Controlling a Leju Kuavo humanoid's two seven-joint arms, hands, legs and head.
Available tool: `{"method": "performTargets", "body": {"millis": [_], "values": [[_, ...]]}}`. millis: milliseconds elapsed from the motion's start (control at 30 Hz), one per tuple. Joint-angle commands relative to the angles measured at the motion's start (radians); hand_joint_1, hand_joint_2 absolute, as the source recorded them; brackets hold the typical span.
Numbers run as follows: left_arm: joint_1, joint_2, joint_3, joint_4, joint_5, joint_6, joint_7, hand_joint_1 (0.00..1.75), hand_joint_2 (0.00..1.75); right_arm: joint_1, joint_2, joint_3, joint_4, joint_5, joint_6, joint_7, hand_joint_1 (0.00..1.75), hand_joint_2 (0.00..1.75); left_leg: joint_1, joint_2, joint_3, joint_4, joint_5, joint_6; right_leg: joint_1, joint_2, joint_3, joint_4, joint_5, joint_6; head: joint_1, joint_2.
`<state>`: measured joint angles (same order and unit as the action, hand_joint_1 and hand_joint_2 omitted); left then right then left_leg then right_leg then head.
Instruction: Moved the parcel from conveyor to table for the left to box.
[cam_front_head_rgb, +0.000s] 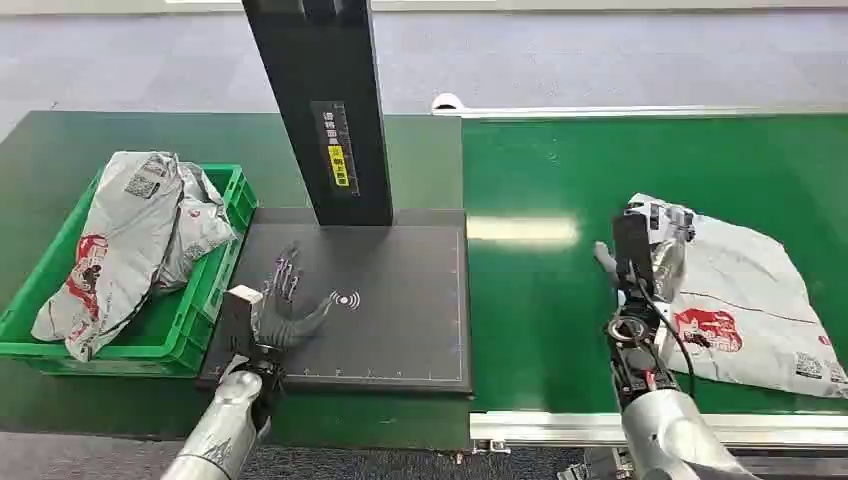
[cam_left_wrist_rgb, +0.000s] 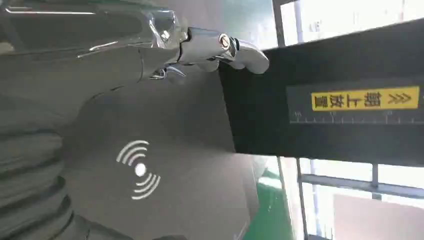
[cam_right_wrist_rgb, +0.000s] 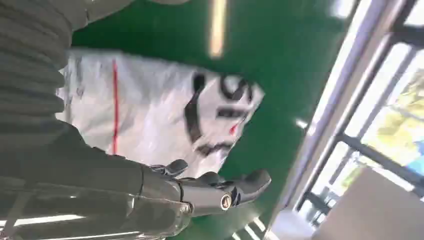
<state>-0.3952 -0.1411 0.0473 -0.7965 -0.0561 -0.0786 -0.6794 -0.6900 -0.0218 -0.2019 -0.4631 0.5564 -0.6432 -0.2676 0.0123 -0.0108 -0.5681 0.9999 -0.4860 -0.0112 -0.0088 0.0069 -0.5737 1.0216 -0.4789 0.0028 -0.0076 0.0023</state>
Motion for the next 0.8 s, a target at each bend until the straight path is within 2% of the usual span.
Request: {"method": "performTargets", "body": {"millis": [33,100,233,267,300,400,667,800], "values": [[0.007,0.011,0.049,0.001,0.014,-0.023,0.018,0.0,1.75,-0.033,-0.123,-0.03,0.162,0.271,0.076,0.298,0.0,1.75,0.0,0.0,0.001,-0.001,0.001,0.001,0.0,-0.001,0.001,-0.002,0.001,0.0,0.0,0.0],[0.015,0.014,0.055,-0.01,0.013,-0.032,0.021,0.0,1.75,-0.03,-0.157,-0.003,0.199,0.355,0.119,0.424,0.0,1.75,0.0,-0.001,0.001,-0.001,0.001,0.0,0.0,-0.002,0.001,-0.001,0.0,0.0,0.0,0.0],[0.032,0.023,0.061,-0.03,0.01,-0.038,0.025,0.0,1.75,-0.017,-0.171,0.01,0.214,0.405,0.19,0.496,0.0,1.75,0.0,-0.001,0.001,-0.001,0.0,0.0,0.0,-0.002,0.001,-0.001,0.0,0.0,0.0,0.0],[0.038,0.024,0.066,-0.038,0.009,-0.04,0.028,0.0,1.75,-0.02,-0.17,0.018,0.223,0.426,0.288,0.527,0.0,1.75,0.0,0.0,0.002,-0.002,0.001,0.001,0.0,-0.002,0.002,-0.003,0.001,0.0,0.0,0.0],[0.04,0.023,0.069,-0.042,0.007,-0.045,0.03,0.0,1.75,-0.019,-0.165,0.023,0.222,0.444,0.364,0.538,0.0,1.75,0.0,0.001,0.001,-0.001,0.0,0.0,0.0,-0.001,0.001,-0.001,0.0,0.0,0.0,0.0],[0.038,0.021,0.073,-0.046,0.005,-0.051,0.034,0.0,1.75,-0.018,-0.161,0.037,0.226,0.473,0.43,0.561,0.0,1.75,0.0,0.001,0.001,-0.001,0.0,0.0,0.0,-0.001,0.001,-0.001,0.0,0.0,0.0,0.0],[0.038,0.019,0.073,-0.047,0.005,-0.051,0.034,0.0,1.75,-0.017,-0.16,0.036,0.224,0.475,0.429,0.563,0.0,1.75,0.0,0.001,0.0,0.0,0.0,0.0,0.0,-0.001,0.0,-0.001,0.0,0.0,0.0,0.0],[0.037,0.018,0.077,-0.048,0.0,-0.054,0.039,0.0,1.75,-0.01,-0.16,0.036,0.22,0.493,0.494,0.555,0.0,1.75,0.0,0.0,0.0,-0.001,0.0,0.0,0.0,-0.002,0.001,-0.001,0.0,0.0,0.0,0.0]]}}
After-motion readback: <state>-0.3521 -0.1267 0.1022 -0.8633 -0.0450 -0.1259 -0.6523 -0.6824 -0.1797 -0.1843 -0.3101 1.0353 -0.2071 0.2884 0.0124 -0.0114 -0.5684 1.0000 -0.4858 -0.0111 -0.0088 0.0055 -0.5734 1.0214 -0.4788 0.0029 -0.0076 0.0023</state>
